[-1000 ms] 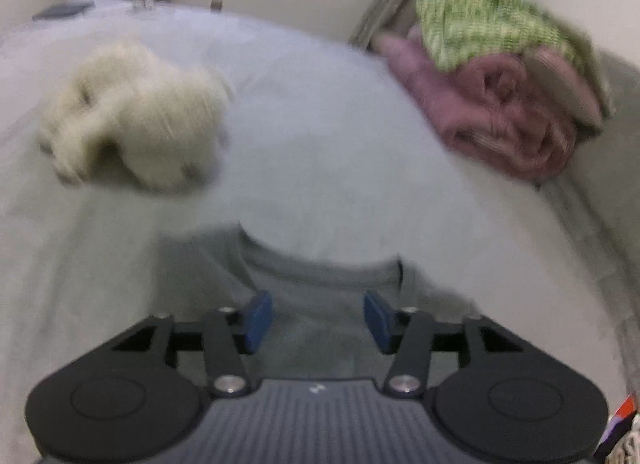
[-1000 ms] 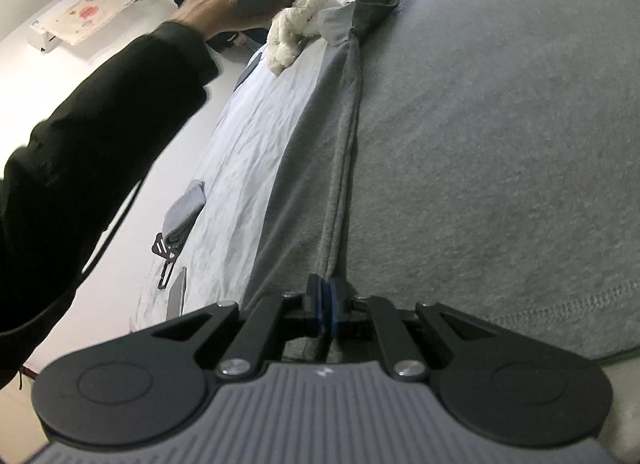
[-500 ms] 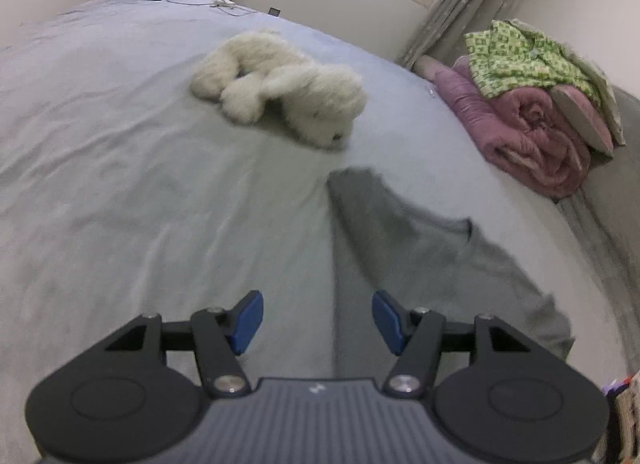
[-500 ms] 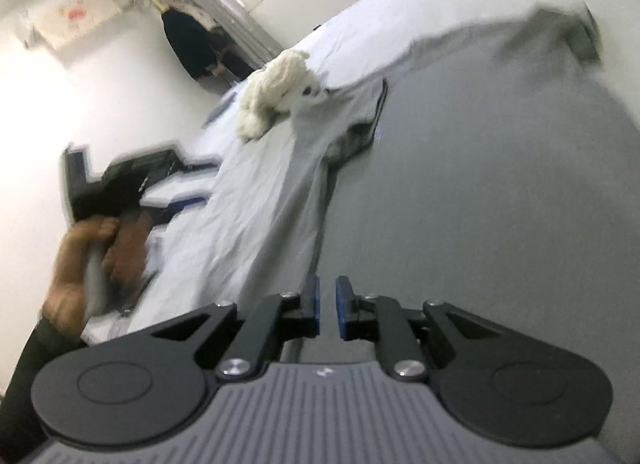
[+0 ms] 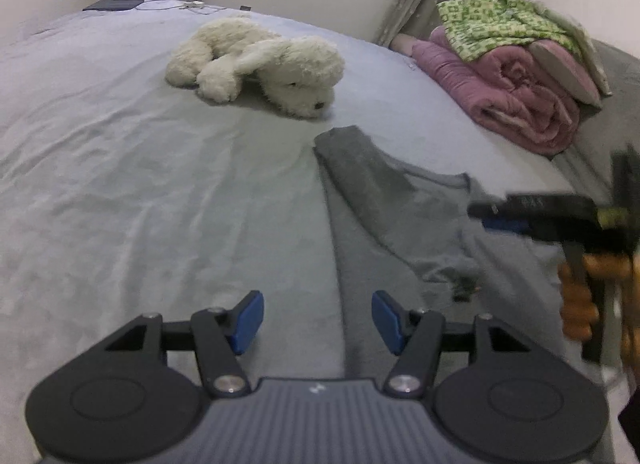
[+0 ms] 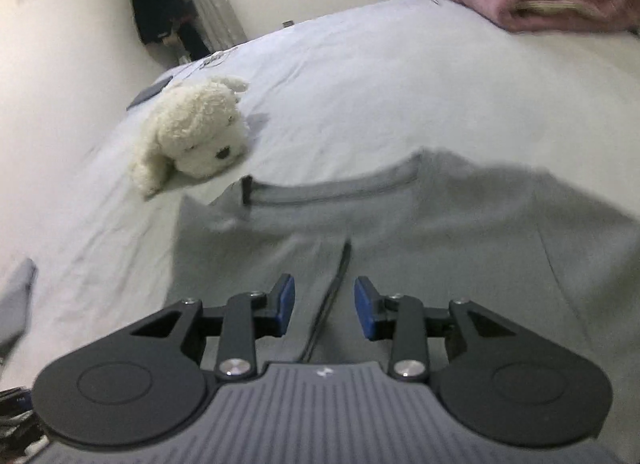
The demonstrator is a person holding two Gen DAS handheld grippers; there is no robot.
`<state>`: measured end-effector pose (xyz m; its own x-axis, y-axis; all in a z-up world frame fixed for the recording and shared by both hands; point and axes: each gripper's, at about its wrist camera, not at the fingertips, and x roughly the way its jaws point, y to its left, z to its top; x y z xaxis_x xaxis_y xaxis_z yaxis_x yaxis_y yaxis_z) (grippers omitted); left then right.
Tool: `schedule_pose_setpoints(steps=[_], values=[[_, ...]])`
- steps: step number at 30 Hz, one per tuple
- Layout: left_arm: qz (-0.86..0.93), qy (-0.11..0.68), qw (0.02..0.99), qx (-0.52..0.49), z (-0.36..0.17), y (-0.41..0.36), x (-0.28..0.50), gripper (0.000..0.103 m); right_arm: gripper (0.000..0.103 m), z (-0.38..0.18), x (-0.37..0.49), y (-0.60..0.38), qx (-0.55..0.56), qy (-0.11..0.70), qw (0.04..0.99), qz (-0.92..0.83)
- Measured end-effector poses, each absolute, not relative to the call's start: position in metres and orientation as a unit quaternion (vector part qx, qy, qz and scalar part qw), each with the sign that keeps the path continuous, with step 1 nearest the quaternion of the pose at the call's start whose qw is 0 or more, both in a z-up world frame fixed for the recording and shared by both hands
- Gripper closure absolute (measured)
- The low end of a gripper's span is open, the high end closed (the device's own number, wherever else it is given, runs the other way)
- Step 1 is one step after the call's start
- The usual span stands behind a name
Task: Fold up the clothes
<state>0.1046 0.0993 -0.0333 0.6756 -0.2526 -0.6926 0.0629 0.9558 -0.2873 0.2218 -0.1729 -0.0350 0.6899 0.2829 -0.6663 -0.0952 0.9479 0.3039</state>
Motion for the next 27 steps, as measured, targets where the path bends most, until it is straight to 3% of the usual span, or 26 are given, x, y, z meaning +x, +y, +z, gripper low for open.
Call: schedule_pose_setpoints(steps=[8, 10, 12, 27], values=[[-0.096, 0.414, 0.895, -0.137, -0.044, 0.100, 0.109, 0.042, 0.068, -0.054, 0.257, -0.152, 0.071, 0.411, 0.905, 0.085], [-0.097, 0.413, 0.896, -0.132, -0.045, 0.097, 0.108, 0.042, 0.089, -0.056, 0.254, -0.149, 0.062, 0.408, 0.907, 0.085], [-0.095, 0.418, 0.897, -0.111, -0.050, 0.091, 0.109, 0.042, 0.099, -0.052, 0.246, -0.149, 0.063, 0.394, 0.912, 0.092], [-0.094, 0.422, 0.901, -0.017, -0.062, 0.071, 0.109, 0.042, 0.099, -0.033, 0.205, -0.181, 0.204, 0.333, 0.919, 0.046]])
